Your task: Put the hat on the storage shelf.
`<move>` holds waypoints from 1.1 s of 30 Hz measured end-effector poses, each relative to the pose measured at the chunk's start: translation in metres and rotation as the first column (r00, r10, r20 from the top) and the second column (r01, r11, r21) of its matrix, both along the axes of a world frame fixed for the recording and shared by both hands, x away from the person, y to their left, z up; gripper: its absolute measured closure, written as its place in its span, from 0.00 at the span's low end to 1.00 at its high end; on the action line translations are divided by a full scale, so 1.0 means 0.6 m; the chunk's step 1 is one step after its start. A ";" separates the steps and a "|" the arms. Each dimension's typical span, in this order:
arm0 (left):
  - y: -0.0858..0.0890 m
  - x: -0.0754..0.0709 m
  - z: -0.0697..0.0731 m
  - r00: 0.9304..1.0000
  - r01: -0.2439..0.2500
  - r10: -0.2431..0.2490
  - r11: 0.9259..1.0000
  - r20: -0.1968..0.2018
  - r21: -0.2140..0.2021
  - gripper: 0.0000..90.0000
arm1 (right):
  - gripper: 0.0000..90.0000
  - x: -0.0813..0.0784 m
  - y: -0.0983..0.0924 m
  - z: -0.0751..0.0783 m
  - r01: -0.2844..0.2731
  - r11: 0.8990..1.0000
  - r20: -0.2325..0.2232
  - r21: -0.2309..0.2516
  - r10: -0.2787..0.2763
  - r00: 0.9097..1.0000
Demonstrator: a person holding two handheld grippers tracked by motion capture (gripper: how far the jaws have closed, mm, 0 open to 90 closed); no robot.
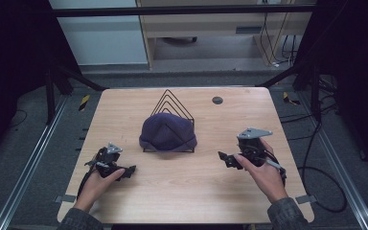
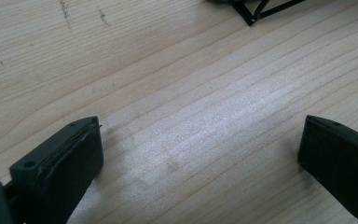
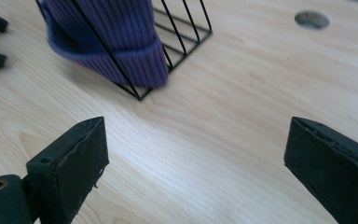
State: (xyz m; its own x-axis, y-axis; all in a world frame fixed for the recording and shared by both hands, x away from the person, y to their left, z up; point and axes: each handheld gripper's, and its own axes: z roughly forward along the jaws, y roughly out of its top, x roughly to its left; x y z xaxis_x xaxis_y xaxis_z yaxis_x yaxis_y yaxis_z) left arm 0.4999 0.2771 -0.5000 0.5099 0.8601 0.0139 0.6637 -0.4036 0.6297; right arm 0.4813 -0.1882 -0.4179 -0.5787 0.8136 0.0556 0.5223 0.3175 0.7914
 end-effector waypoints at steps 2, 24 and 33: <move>0.000 0.000 0.000 1.000 0.001 -0.001 1.000 0.001 0.001 0.00 | 0.07 0.000 -0.008 -0.013 0.009 1.000 -0.015 -0.002 -0.009 1.000; -0.002 -0.001 0.000 1.000 0.014 -0.014 1.000 0.001 -0.001 0.00 | 0.13 -0.006 -0.025 -0.108 0.050 0.998 -0.114 -0.036 -0.054 0.992; -0.003 0.000 0.000 1.000 0.019 -0.019 1.000 0.002 0.005 0.00 | 0.14 0.001 -0.034 -0.123 0.108 0.994 -0.109 -0.024 -0.110 0.988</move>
State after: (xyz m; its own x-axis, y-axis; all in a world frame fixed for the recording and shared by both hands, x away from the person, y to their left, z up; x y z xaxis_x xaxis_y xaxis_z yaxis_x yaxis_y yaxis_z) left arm 0.4997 0.2751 -0.4999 0.5261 0.8502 0.0190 0.6548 -0.4193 0.6288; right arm 0.4821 -0.2088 -0.4919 -0.4773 0.8732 0.0984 0.6383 0.2675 0.7218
